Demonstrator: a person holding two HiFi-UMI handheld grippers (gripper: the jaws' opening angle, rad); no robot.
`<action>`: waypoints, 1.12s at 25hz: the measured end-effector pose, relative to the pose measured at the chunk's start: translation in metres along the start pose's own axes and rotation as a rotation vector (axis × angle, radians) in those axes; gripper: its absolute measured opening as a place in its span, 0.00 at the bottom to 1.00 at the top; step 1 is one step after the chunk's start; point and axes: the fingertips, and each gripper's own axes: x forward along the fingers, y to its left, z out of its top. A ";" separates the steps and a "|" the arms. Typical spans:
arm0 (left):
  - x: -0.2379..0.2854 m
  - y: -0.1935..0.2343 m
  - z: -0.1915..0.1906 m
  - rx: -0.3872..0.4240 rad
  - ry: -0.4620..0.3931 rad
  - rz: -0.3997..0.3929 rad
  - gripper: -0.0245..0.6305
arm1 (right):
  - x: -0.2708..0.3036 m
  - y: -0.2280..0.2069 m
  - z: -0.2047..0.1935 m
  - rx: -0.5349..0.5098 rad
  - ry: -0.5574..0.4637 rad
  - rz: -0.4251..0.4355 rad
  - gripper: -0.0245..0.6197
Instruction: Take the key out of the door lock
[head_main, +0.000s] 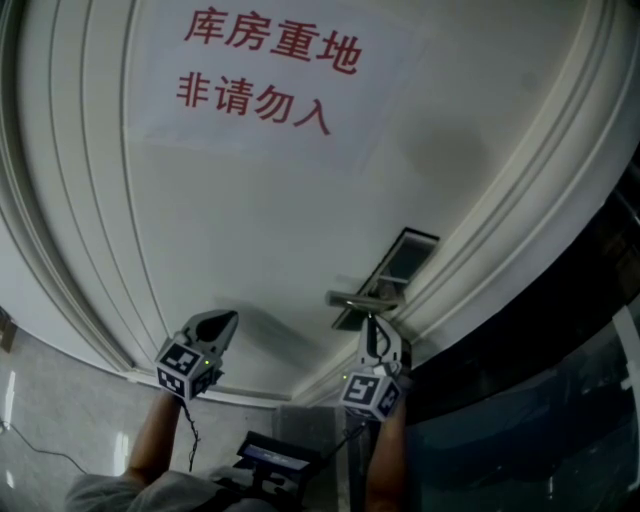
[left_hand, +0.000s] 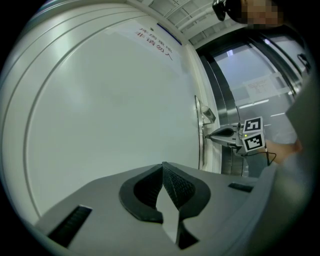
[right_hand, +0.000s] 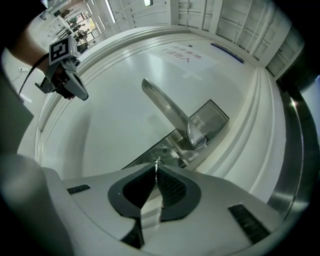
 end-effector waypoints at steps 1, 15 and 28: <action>0.000 0.000 0.000 -0.001 0.000 0.000 0.05 | 0.000 0.000 0.000 -0.010 0.000 -0.002 0.08; 0.000 0.000 0.000 -0.012 -0.006 -0.003 0.05 | -0.001 0.002 0.000 -0.127 0.015 0.013 0.07; -0.002 0.003 -0.001 -0.016 -0.010 0.001 0.05 | 0.000 0.004 -0.001 -0.286 0.038 0.026 0.07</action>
